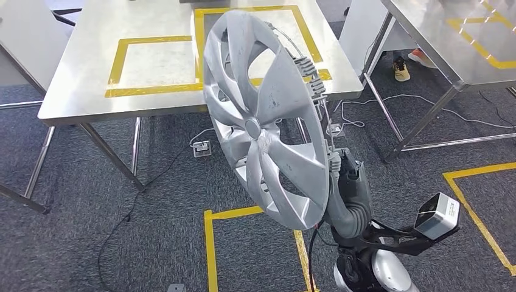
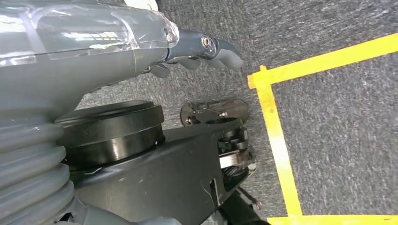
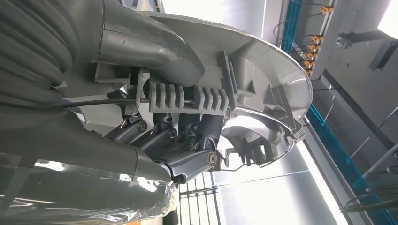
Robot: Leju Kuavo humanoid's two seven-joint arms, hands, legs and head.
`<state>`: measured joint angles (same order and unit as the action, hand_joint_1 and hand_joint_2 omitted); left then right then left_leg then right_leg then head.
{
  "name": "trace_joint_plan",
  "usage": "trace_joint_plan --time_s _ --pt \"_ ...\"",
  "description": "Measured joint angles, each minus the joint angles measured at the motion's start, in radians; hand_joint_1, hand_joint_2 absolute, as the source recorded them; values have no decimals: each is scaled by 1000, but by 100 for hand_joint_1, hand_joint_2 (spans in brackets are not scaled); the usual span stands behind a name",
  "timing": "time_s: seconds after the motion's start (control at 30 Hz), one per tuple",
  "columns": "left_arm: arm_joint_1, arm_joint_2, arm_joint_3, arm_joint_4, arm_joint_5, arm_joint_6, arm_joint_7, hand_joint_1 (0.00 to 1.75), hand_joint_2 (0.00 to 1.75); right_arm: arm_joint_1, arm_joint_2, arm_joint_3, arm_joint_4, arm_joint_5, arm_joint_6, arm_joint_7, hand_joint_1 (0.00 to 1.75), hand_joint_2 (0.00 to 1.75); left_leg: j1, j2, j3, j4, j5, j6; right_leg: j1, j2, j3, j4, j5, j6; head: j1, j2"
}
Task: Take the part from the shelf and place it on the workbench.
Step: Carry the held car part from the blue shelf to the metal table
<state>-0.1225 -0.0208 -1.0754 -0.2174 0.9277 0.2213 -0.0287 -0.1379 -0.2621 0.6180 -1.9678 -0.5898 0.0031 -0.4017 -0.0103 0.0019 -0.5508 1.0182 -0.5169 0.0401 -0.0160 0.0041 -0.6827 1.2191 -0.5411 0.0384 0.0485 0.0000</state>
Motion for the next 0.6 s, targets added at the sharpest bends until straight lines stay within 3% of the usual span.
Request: trace_joint_plan --time_s 0.07,0.1,0.17,0.27,0.33,0.4,0.43,0.47,0.53,0.57,0.6 --pt "-1 -1 0 0 0 0 0 0 175 0 0 0 2 0 0 0 175 175 -1 -1 13 0 -11 -7 4 2 54 -128 71 -13 -1 0" --pt "-1 -2 0 0 0 0 0 0 175 -1 0 0 2 0 0 0 175 175 -1 -1 15 0 -16 -12 6 2 74 -173 83 -19 -1 0" --pt "-3 -4 0 0 0 0 0 0 175 -1 0 0 2 -1 1 -1 175 175 0 -1 13 -1 -19 -23 12 1 87 -201 75 -28 -4 0" --pt "-4 -4 0 0 0 0 -1 0 175 -1 1 0 2 -3 1 -1 175 175 2 -2 6 18 -36 -42 7 -3 101 -220 72 -40 -7 0" --pt "-4 -4 0 0 0 0 -1 0 175 -3 2 0 2 -4 2 -2 175 175 7 -3 -46 114 -79 -55 4 -8 111 -228 69 -47 -17 0" --pt "-2 -3 0 0 0 0 -1 0 175 -3 2 0 2 -5 2 -2 175 175 14 -4 -129 244 -118 -64 3 -10 117 -227 61 -50 -28 0" --pt "-1 -2 0 0 0 0 -1 0 175 -2 3 0 3 -5 2 -2 175 175 18 -3 -158 276 -113 -68 2 -11 122 -227 56 -48 -31 0" --pt "0 -2 0 0 0 0 -1 0 175 -2 3 1 4 -6 2 -2 175 175 21 -3 -169 273 -87 -72 1 -11 128 -226 50 -46 -35 0" --pt "0 -1 0 0 0 0 -1 0 175 -1 5 1 6 -6 2 -2 175 175 28 2 -138 169 3 -79 -4 -10 146 -221 33 -36 -45 0" --pt "0 -1 0 0 0 0 -2 0 175 -2 5 1 7 -6 2 -2 175 175 27 7 -115 113 35 -81 -5 -10 153 -217 24 -29 -51 0" --pt "0 -1 0 0 0 0 -2 0 175 -2 6 1 7 -6 2 -3 175 175 27 11 -95 70 49 -77 -5 -9 157 -213 16 -21 -58 0"
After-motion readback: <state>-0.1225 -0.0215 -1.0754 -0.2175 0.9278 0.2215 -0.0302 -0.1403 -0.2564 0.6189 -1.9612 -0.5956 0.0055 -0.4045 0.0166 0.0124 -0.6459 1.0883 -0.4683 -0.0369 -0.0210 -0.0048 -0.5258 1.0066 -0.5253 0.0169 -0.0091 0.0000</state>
